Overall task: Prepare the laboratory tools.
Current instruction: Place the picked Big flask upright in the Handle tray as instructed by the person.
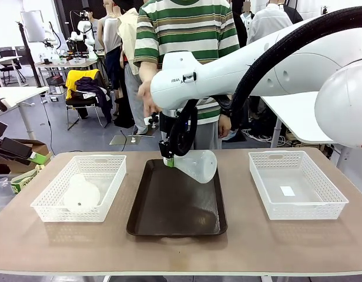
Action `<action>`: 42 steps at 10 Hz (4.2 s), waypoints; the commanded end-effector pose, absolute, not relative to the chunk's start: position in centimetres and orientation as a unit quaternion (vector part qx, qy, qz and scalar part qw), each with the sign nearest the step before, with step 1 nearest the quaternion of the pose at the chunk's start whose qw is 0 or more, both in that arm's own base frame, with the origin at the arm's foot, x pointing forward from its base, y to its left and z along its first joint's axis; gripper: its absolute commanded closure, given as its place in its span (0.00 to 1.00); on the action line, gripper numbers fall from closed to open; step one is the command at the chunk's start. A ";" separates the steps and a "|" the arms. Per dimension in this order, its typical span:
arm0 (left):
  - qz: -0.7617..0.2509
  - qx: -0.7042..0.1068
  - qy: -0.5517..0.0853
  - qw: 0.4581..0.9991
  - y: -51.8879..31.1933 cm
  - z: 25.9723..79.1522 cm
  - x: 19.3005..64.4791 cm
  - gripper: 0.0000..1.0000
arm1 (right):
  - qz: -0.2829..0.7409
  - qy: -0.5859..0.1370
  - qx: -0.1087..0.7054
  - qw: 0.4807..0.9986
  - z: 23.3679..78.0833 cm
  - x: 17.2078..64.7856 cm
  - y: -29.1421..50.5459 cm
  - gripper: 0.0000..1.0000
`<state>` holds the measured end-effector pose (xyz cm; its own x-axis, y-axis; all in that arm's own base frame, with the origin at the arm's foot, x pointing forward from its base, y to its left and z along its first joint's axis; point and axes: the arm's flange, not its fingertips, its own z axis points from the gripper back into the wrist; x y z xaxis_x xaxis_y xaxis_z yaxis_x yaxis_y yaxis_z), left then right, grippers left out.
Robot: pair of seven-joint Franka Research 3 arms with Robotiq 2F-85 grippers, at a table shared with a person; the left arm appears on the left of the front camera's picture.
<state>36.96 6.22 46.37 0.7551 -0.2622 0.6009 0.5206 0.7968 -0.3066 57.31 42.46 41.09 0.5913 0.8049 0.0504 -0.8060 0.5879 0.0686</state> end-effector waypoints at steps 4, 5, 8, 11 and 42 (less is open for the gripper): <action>-0.224 -0.241 -0.281 0.901 6.5 46.0 36.9 0.00 | 0.452 -0.012 0.043 0.891 41.1 57.3 42.4 1.00; -0.224 -0.241 -0.281 0.901 6.5 46.0 36.9 0.00 | 0.452 -0.012 0.043 0.891 41.1 57.3 42.4 1.00; -0.224 -0.241 -0.281 0.901 6.5 46.0 36.9 0.00 | 0.452 -0.012 0.043 0.891 41.1 57.3 42.4 1.00; -0.224 -0.241 -0.281 0.901 6.5 46.0 36.9 0.00 | 0.452 -0.012 0.043 0.891 41.1 57.3 42.4 1.00; -0.224 -0.241 -0.281 0.901 6.5 46.0 36.9 0.00 | 0.505 -0.459 0.587 0.436 32.6 63.8 32.2 1.00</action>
